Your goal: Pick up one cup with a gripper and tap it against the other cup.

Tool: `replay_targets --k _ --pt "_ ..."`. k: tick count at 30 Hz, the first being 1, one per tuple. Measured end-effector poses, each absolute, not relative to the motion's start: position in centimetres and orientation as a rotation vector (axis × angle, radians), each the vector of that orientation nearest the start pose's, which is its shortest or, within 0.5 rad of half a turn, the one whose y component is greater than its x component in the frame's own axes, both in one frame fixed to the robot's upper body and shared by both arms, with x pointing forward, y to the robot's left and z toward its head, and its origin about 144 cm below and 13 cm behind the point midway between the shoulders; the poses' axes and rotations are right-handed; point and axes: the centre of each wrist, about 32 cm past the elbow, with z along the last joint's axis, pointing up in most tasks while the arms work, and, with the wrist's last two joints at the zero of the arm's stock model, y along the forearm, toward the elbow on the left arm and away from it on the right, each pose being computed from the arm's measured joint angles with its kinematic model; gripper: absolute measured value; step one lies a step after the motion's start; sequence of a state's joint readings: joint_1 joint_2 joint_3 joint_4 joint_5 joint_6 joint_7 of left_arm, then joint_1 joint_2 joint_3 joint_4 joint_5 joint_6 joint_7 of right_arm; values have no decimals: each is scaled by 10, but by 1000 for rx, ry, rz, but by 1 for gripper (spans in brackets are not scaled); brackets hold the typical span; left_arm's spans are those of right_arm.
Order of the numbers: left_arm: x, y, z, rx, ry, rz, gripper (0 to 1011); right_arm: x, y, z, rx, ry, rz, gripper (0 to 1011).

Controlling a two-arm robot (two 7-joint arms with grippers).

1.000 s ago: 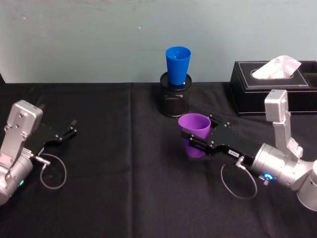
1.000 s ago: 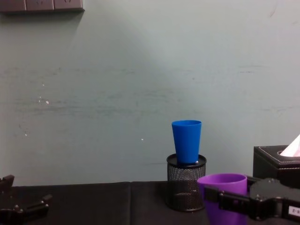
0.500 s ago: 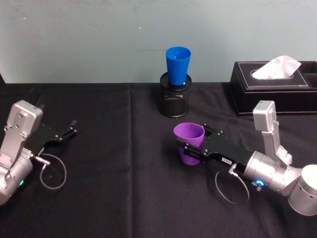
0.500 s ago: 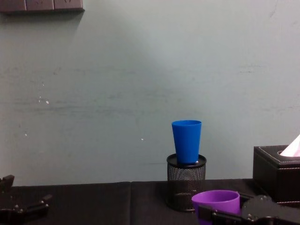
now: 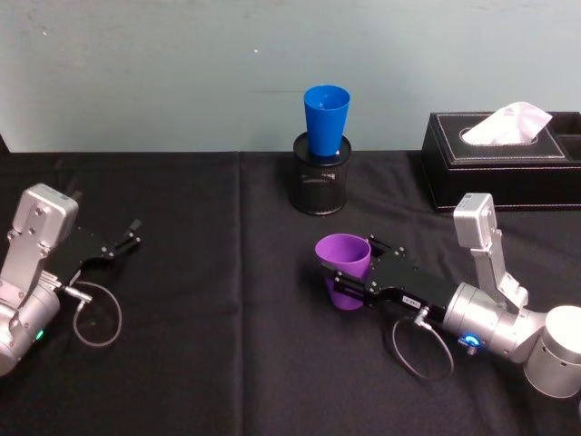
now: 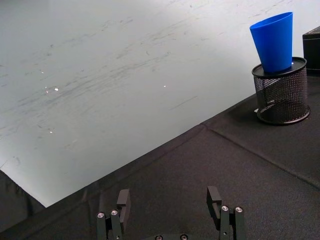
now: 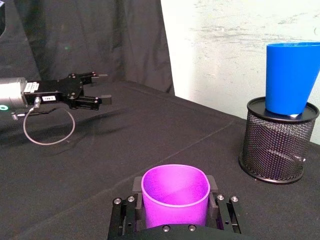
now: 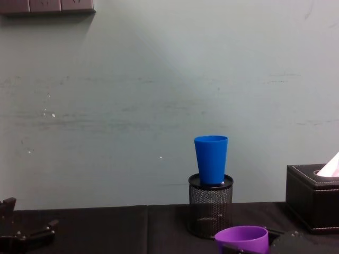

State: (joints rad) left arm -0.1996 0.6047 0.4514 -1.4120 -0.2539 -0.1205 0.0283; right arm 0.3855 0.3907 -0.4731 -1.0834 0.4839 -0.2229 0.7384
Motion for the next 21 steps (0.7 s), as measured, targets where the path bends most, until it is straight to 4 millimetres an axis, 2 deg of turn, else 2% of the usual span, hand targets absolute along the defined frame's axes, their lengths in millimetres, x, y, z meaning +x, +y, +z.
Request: replay_targets --k 11,21 --pt "489 310 1140 304 -285 1248 1000 542 -277 1110 -48 4 -623 726" --pt "489 310 1140 304 -285 1248 1000 542 -277 1110 -48 4 -623 966"
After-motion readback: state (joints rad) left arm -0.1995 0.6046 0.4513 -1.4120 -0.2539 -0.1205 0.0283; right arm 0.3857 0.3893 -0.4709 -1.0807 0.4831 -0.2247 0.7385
